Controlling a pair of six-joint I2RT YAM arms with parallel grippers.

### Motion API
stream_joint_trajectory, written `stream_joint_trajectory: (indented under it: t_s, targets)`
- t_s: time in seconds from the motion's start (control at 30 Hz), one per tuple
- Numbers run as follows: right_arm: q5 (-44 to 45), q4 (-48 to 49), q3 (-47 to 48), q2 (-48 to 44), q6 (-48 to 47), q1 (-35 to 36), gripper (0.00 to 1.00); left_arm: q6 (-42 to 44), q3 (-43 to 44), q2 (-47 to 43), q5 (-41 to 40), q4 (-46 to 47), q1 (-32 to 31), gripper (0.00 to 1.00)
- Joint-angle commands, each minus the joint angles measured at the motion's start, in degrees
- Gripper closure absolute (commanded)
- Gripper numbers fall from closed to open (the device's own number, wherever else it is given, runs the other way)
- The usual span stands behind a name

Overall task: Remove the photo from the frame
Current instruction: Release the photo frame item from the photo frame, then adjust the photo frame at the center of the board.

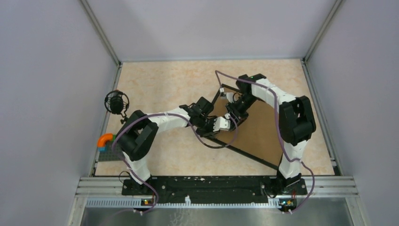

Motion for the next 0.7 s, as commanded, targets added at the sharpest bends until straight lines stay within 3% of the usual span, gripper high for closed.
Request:
stream_joint_trajectory:
  t_s: [0.0,0.13,0.27,0.5,0.67]
  targets:
    - [-4.9,-2.9,7.1,-2.0,-0.7,-6.8,1.0,5.4,-0.8,-1.7,-4.1,-8.0,-0.5,0.71]
    - [-4.2,-4.1,7.3,-6.1,-2.2,-12.5,1.0,0.2,6.6,-3.0,-3.9,-10.3,-0.5,0.59]
    - [-1.3,-2.5,3.0,-10.9,-0.5,-19.4,1.0,-7.7,19.8,2.5,-12.3,-11.5,0.6,0.5]
    - [5.9,0.5,-6.3,-19.8,2.1,-36.5,1.0,-17.2,47.0,21.1,-18.1,-16.1,6.6,0.47]
    - [11.5,3.0,-11.7,-24.5,2.1,-41.0,1.0,-24.9,54.0,27.6,-22.4,-12.2,8.9,0.46]
